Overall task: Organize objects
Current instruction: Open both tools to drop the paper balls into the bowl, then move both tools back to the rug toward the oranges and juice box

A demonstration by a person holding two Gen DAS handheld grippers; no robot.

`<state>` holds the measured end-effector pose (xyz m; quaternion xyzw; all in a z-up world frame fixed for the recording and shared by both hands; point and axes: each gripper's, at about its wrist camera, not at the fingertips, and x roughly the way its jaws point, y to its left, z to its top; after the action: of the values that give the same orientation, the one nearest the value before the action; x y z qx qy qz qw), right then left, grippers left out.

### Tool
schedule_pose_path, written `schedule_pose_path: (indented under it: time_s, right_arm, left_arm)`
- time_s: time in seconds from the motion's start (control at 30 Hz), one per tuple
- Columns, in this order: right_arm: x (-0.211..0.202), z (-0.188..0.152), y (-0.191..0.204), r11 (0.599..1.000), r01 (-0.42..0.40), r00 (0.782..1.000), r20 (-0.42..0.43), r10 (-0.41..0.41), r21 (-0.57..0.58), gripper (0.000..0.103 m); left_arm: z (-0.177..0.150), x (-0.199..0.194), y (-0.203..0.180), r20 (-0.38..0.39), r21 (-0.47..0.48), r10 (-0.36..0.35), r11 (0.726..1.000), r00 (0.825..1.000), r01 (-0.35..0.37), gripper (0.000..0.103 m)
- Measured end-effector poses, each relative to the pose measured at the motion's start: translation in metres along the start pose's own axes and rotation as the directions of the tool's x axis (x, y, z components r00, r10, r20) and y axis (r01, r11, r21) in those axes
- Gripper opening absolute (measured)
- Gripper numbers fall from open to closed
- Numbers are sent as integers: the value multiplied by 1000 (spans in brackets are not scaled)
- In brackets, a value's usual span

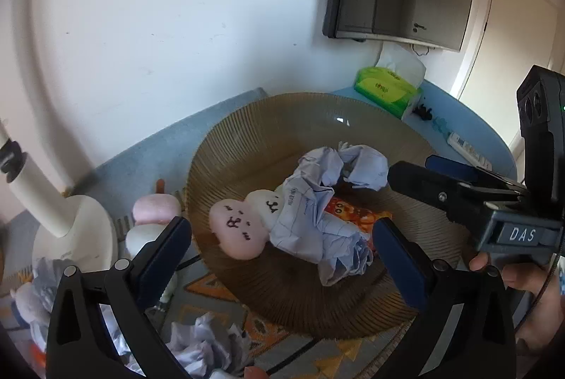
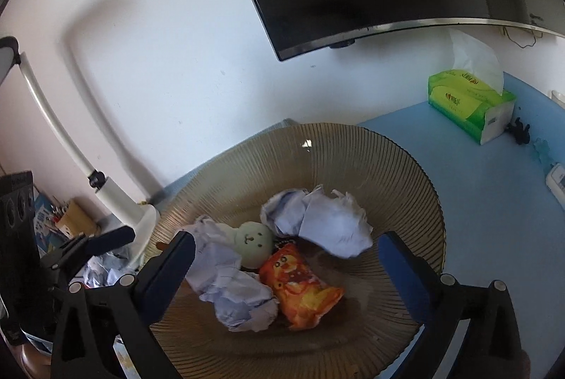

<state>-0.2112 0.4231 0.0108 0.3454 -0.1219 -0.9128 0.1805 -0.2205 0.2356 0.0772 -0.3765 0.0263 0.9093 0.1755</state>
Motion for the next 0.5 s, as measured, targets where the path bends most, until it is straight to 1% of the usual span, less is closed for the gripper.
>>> schedule_pose_path:
  time_s: [0.07, 0.23, 0.3, 0.43, 0.5]
  right_arm:
    - [-3, 1, 4, 1000, -7, 1000, 6, 7, 9, 103]
    - [-14, 3, 22, 1000, -15, 1000, 26, 15, 15, 103]
    - [-22, 3, 33, 1000, -24, 999, 36, 24, 9, 103]
    - [-38, 3, 60, 999, -38, 997, 64, 39, -21, 103]
    - [-45, 3, 76, 998, -47, 996, 70, 50, -39, 103]
  left_arm:
    - [-2, -6, 2, 15, -6, 4, 1000, 1000, -4, 102]
    - [-9, -32, 8, 18, -29, 13, 999, 1000, -13, 102]
    - [-11, -45, 14, 34, -31, 31, 999, 999, -30, 102]
    - [-15, -90, 45, 74, -54, 75, 996, 994, -71, 102]
    - [-16, -115, 67, 94, -78, 112, 992, 989, -104, 102]
